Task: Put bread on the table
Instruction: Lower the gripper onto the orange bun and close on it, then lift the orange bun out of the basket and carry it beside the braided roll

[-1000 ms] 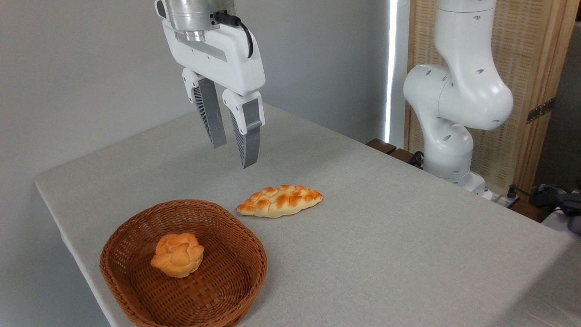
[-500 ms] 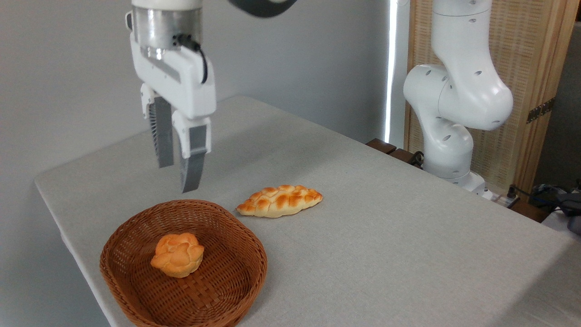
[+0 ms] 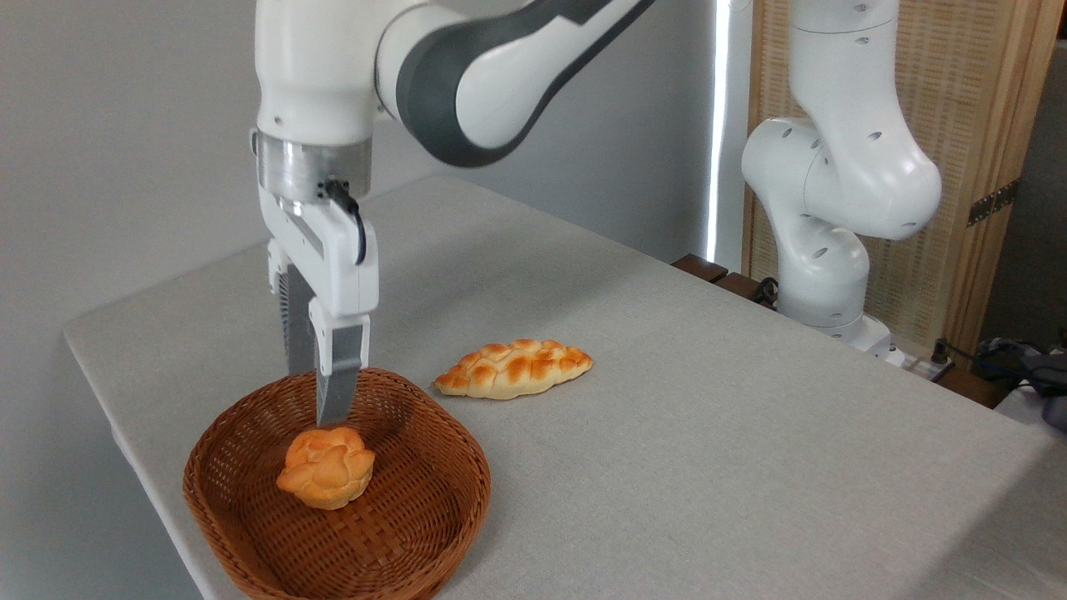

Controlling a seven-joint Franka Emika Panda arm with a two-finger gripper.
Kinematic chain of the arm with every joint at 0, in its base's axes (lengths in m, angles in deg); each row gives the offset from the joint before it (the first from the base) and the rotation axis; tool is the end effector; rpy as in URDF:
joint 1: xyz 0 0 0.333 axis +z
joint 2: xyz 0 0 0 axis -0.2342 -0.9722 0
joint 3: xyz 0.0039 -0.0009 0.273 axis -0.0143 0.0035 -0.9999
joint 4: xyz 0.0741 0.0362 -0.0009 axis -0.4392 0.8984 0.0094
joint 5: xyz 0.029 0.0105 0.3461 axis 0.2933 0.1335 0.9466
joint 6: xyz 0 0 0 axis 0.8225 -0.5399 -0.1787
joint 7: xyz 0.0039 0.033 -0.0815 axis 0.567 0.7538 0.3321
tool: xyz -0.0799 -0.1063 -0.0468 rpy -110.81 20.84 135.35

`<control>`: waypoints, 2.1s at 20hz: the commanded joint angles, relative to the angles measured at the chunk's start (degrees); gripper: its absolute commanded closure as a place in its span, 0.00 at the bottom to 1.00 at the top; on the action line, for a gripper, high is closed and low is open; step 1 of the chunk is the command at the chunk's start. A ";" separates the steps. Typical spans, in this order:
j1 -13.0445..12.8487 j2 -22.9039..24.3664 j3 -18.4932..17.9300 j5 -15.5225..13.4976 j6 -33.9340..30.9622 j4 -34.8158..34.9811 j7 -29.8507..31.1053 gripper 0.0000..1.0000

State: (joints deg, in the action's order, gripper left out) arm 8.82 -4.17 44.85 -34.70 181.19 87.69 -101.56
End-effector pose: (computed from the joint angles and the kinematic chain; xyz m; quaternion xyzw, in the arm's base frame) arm 0.5650 -0.1011 0.4435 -0.8852 0.4435 -0.1393 0.0179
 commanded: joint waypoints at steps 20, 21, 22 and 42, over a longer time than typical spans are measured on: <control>-0.81 -7.03 1.26 10.60 10.91 3.85 -4.49 0.25; -0.81 -7.03 1.26 10.60 10.91 3.85 -4.57 0.37; -0.81 -7.03 1.34 10.60 10.91 3.85 -4.49 0.46; -0.55 -5.44 1.34 9.72 10.65 3.24 -4.05 0.63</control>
State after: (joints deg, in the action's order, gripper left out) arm 8.14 -10.64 46.66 -25.12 191.23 90.82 -105.70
